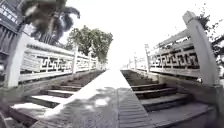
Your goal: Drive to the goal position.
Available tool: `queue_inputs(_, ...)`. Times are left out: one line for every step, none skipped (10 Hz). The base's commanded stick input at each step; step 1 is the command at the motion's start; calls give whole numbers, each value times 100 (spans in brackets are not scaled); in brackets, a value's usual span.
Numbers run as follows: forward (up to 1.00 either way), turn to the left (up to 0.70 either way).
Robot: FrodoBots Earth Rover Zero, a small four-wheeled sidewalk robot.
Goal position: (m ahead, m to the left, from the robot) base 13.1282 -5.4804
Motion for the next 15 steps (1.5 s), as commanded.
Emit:
queue_inputs(45,0)
queue_inputs(19,0)
queue_inputs(0,0)
queue_inputs(0,0)
queue_inputs(0,0)
queue_inputs(0,0)
queue_inputs(0,0)
queue_inputs(0,0)
queue_inputs(0,0)
queue_inputs(0,0)
queue_inputs(26,0)
queue_inputs(43,0)
queue_inputs(45,0)
queue_inputs(45,0)
queue_inputs(45,0)
